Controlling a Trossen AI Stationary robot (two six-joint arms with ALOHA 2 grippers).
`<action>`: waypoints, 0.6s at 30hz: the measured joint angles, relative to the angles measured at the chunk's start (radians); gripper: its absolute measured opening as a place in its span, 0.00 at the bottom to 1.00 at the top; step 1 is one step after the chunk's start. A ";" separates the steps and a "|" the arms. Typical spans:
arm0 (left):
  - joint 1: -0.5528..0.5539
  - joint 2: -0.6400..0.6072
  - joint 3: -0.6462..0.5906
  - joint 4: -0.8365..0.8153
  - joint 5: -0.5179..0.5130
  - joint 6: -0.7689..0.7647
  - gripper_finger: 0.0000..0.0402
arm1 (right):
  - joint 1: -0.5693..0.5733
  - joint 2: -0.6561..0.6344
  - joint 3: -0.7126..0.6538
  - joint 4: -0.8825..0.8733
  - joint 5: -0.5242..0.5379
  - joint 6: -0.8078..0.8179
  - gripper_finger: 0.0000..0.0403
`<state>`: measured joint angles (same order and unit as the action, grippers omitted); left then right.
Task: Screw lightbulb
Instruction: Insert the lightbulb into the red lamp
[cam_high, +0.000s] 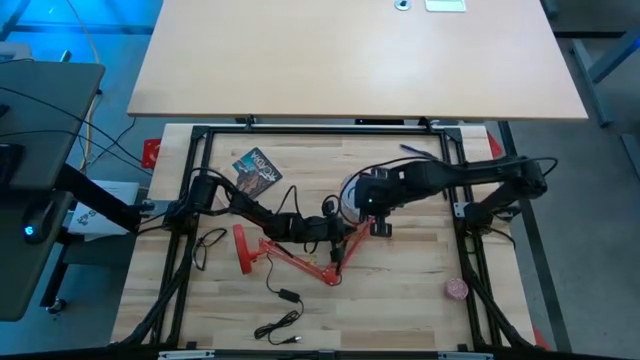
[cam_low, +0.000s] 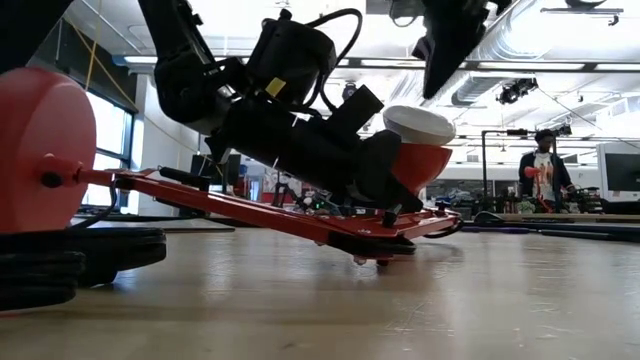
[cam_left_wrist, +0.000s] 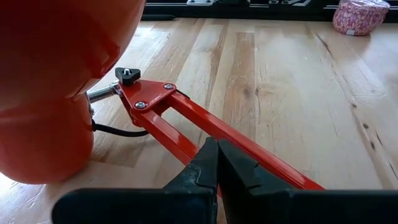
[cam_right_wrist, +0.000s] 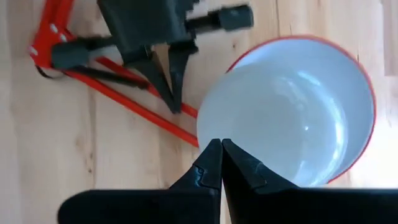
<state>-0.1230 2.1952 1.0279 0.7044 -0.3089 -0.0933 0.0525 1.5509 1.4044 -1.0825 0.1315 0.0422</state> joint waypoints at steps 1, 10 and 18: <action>0.000 0.000 0.000 0.000 0.000 0.000 0.00 | 0.003 0.007 0.000 -0.011 0.014 -0.001 0.00; 0.000 0.000 -0.002 0.001 -0.010 0.001 0.00 | -0.016 0.074 0.003 -0.011 0.054 -0.081 0.00; 0.000 0.000 -0.002 0.000 -0.018 0.001 0.00 | -0.078 0.052 0.030 -0.011 0.064 -0.085 0.00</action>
<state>-0.1234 2.1952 1.0256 0.7044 -0.3267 -0.0925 -0.0259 1.6024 1.4348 -1.0939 0.1953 -0.0430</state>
